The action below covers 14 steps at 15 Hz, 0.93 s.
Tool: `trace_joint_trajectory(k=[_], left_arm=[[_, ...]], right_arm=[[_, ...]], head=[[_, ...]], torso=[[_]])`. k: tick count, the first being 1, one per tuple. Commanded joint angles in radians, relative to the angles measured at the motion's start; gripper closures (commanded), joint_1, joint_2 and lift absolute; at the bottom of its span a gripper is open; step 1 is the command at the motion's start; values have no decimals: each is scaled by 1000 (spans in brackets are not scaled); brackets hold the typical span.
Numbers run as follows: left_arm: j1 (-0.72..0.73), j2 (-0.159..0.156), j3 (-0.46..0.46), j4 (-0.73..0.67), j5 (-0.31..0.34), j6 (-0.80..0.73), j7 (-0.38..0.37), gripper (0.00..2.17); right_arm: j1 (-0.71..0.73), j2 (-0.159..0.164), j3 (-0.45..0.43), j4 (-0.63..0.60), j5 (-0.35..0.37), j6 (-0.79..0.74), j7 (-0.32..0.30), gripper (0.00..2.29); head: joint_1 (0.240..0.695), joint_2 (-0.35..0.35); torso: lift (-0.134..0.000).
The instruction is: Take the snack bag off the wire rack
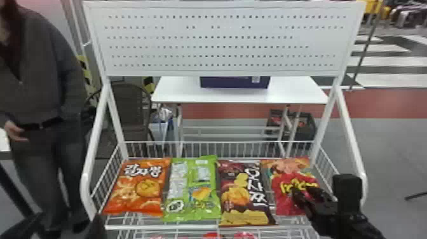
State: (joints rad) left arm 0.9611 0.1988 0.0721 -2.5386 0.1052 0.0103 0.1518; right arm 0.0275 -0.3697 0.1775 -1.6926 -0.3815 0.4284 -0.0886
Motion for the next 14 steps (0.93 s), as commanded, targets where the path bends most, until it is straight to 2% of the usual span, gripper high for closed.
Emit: trace_joint_trajectory(k=[1, 4, 8, 13, 14], left_arm=[[-5, -1, 0, 3, 1, 4, 0, 161], [-9, -1, 0, 4, 2, 7, 0, 161], [-10, 1, -2, 4, 4, 7, 0, 161], [-10, 5, -2, 6, 5, 7, 0, 161], [-10, 5, 0, 8, 7, 4, 0, 161]], right_arm=[[14, -2, -9, -30, -10, -3, 4, 2243], [51, -3, -32, -70, -23, -21, 3, 2243], [117, -9, -67, -216, -36, -24, 1, 2243], [273, -46, -119, -464, -77, -30, 1, 2243], [331, -61, -122, -507, -77, -82, 1, 2243]], head=[[499, 0], [499, 0], [499, 0], [499, 0], [499, 0]], torso=[[0], [0], [0], [0], [0]])
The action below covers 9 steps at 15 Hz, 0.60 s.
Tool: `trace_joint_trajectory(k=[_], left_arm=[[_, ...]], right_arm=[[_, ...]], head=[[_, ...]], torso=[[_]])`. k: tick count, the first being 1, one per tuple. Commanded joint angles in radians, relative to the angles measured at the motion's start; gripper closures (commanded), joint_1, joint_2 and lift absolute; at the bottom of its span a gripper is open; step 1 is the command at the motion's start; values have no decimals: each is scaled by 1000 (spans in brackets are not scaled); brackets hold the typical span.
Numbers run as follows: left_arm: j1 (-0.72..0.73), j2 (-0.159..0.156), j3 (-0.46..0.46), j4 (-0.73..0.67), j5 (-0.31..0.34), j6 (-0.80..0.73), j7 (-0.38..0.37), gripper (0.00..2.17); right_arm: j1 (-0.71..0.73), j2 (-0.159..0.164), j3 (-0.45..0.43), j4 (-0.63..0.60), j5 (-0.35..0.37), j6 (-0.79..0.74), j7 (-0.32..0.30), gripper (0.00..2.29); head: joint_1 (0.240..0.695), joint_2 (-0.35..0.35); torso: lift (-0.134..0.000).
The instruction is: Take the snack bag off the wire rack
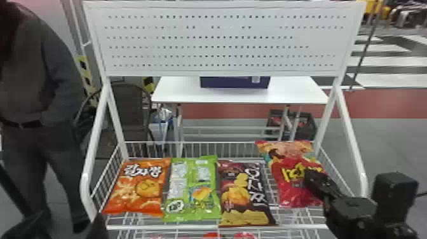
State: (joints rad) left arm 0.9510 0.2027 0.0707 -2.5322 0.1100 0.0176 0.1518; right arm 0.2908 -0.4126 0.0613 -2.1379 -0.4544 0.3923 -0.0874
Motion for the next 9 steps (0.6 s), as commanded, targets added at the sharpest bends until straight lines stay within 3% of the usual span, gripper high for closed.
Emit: trace_joint_trajectory(k=[1, 6, 9], left_arm=[[0, 3, 3, 1, 4, -3, 0, 161], [-12, 9, 9, 15, 19, -12, 2, 161], [-35, 12, 11, 30, 34, -9, 2, 161]], right_arm=[[116, -28, -14, -91, -1, -80, 0, 2243], [401, -57, -115, -209, -1, -329, -17, 2243], [492, -61, -156, -235, -6, -387, -26, 2243]], head=[[499, 0], [499, 0], [499, 0]], torso=[[0], [0], [0]])
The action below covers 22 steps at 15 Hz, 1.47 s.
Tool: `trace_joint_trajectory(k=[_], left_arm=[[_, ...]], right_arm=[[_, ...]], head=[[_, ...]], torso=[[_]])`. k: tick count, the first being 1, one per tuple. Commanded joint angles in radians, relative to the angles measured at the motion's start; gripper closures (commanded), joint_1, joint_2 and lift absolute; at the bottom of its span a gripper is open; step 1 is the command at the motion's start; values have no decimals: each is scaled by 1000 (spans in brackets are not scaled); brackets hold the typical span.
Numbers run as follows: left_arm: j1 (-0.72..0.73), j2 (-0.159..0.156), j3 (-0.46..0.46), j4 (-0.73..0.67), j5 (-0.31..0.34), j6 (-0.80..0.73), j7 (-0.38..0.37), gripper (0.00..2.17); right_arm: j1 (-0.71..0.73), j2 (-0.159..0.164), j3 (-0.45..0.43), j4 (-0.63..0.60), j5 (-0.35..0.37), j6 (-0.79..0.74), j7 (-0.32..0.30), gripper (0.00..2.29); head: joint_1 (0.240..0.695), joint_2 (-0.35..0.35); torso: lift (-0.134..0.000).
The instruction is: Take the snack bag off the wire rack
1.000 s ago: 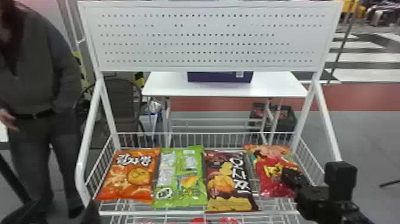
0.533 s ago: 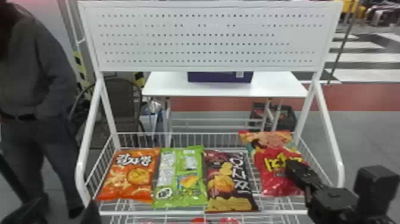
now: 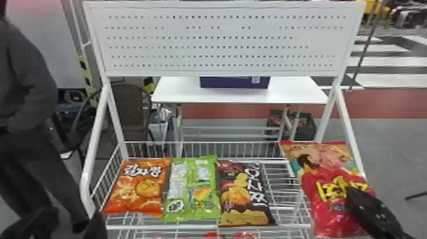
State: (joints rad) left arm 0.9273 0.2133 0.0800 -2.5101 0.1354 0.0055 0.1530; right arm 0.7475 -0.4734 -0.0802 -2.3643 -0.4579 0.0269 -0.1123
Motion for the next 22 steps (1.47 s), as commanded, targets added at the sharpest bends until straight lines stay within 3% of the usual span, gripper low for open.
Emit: trace_joint_trajectory(k=[1, 22], left_arm=[[-16, 5, 1, 13, 10, 3, 0, 161], [-16, 11, 34, 17, 47, -3, 2, 161]], right_arm=[[52, -1, -18, -10, -2, -28, -9, 2243], [84, -2, -21, -6, 27, -52, -20, 2243]], head=[[499, 0], [499, 0]], torso=[[0], [0]])
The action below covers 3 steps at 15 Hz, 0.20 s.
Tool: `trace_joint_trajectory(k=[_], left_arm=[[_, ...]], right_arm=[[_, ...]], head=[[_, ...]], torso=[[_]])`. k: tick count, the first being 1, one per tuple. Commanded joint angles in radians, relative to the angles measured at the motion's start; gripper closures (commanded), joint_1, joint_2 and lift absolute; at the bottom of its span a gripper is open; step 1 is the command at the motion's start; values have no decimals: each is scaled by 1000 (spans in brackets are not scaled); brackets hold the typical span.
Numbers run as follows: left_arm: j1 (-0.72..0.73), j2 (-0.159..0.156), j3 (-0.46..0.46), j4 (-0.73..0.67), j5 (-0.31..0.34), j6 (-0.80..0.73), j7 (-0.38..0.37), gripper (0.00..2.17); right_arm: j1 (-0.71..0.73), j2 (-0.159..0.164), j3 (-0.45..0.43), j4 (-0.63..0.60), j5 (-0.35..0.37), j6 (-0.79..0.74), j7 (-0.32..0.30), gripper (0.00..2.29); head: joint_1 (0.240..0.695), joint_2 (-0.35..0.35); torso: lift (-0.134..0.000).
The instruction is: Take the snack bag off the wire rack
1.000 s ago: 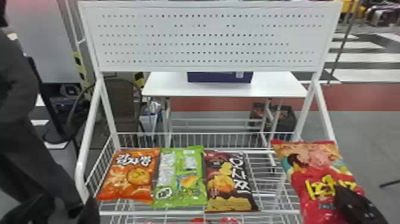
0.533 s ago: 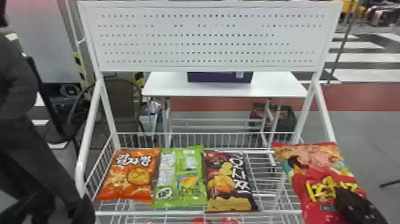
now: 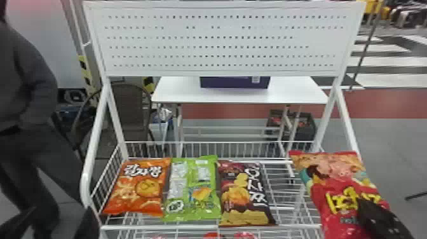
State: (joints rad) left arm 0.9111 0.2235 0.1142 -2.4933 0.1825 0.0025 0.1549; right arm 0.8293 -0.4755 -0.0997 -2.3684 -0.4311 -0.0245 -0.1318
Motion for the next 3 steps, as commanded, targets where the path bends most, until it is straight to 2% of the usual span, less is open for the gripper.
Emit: trace_joint_trajectory(k=[1, 3], left_arm=[[0, 0, -1, -1, 0, 0, 0, 161], [2, 0, -1, -2, 0, 0, 0, 161]], right_arm=[[4, 1, -2, -5, 0, -4, 0, 2243], [4, 1, -2, -5, 0, -4, 0, 2243]], head=[[499, 0], [499, 0]], torso=[[0], [0]])
